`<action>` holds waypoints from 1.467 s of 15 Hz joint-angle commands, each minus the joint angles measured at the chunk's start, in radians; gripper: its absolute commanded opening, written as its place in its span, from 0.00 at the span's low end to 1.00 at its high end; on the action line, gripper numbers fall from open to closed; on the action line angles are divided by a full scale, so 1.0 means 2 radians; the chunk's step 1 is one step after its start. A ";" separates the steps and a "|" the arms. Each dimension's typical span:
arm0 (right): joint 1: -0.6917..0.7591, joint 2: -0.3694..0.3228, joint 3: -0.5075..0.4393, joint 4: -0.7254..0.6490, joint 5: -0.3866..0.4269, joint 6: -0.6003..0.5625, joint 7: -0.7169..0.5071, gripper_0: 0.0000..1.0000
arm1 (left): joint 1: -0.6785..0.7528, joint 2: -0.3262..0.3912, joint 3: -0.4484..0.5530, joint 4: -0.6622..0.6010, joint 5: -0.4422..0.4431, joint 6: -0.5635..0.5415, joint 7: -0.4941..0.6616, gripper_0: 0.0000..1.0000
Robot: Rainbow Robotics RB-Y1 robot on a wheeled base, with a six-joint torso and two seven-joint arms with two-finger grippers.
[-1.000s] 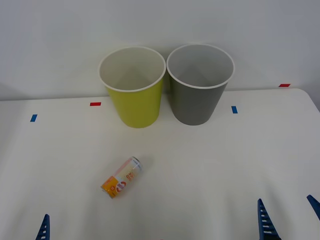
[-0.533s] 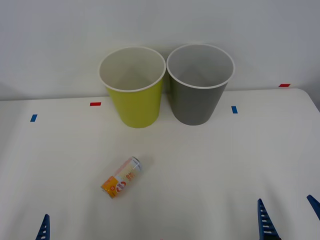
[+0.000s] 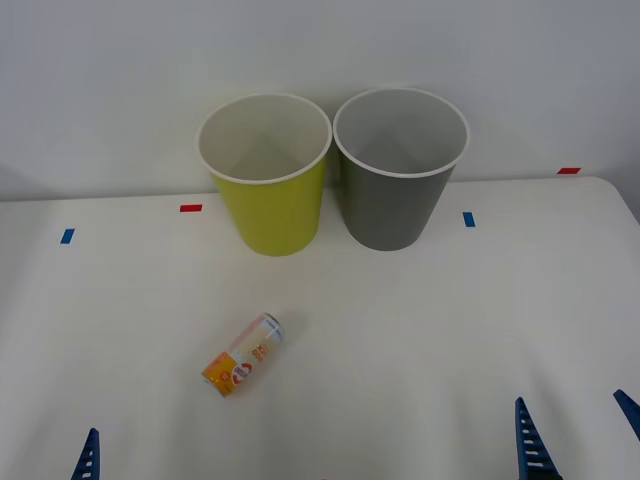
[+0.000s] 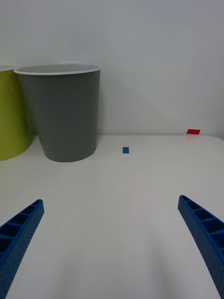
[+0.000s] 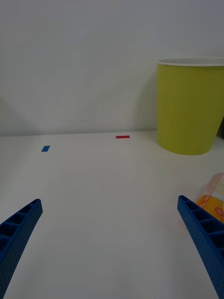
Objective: Put cans in the gray bin and PET bottles in the light green bin.
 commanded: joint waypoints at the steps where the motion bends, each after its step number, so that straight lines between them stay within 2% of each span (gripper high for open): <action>1: 0.000 0.000 0.000 0.000 0.000 0.000 0.000 1.00 | 0.000 0.000 0.000 0.000 0.000 0.000 0.000 1.00; 17: 0.000 0.000 0.000 0.000 0.000 0.000 0.000 1.00 | 0.000 0.000 0.000 0.000 0.000 0.000 0.000 1.00; 19: 0.000 0.000 0.000 0.000 0.000 0.000 0.000 1.00 | -0.009 -0.007 -0.008 0.028 -0.002 0.012 -0.001 1.00; 22: 0.000 0.000 0.000 0.000 0.000 0.000 0.000 1.00 | -0.015 0.006 0.005 0.037 -0.001 0.005 0.002 1.00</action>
